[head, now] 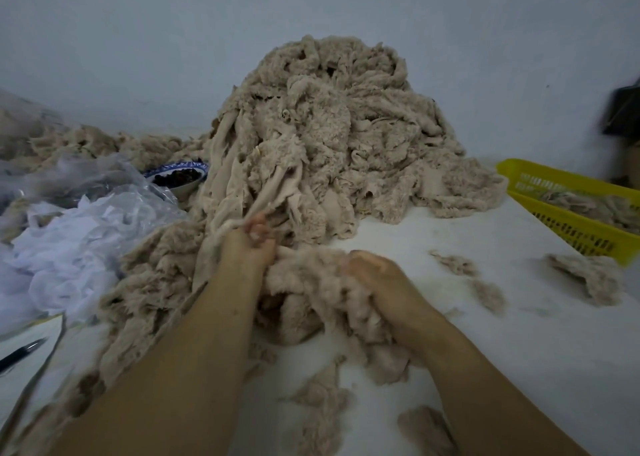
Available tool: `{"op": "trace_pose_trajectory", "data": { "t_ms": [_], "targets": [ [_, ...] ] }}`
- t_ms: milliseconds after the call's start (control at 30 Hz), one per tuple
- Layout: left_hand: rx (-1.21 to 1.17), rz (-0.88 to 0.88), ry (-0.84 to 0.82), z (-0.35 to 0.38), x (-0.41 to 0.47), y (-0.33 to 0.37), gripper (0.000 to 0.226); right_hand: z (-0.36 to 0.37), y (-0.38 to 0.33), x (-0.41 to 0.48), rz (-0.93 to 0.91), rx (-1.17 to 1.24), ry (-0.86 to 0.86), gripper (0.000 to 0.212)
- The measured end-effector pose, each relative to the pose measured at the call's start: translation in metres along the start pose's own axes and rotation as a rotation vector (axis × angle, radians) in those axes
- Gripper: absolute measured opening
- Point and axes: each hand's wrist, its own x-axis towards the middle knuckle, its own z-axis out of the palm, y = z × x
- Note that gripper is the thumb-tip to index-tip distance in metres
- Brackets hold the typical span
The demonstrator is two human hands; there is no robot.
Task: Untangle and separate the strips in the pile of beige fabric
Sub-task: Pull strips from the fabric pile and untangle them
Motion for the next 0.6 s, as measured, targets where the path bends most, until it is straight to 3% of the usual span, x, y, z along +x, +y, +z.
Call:
{"op": "trace_pose_trajectory", "data": {
  "t_ms": [67, 133, 200, 267, 367, 467, 533, 600],
  "targets": [
    [0.002, 0.049, 0.031, -0.007, 0.002, 0.016, 0.029, -0.022, -0.008, 0.001, 0.063, 0.286, 0.207, 0.030],
    [0.173, 0.067, 0.018, -0.003, -0.005, 0.013, 0.040, -0.034, -0.009, 0.008, 0.036, 0.350, 0.339, 0.029],
    [0.389, -0.039, -0.065, 0.004, -0.021, -0.010, 0.071, -0.026, 0.000, 0.015, -0.040, 0.188, 0.335, 0.033],
    [0.682, -0.113, -0.158, 0.012, -0.043, -0.039, 0.081, -0.013, 0.008, 0.019, -0.115, -0.048, 0.345, 0.033],
    [1.110, 0.099, -0.298, 0.011, -0.069, -0.067, 0.050, -0.013, 0.015, 0.021, -0.177, -0.227, 0.395, 0.029],
    [1.289, 0.405, -0.417, -0.001, -0.082, -0.085, 0.024, -0.012, 0.017, 0.023, -0.211, -0.340, 0.418, 0.020],
    [1.332, 0.440, -0.435, -0.012, -0.079, -0.092, 0.019, -0.004, 0.017, 0.024, -0.269, -0.433, 0.367, 0.023],
    [1.186, 0.328, -0.374, -0.017, -0.076, -0.091, 0.022, 0.002, 0.018, 0.024, -0.283, -0.521, 0.280, 0.022]
  ]
}}
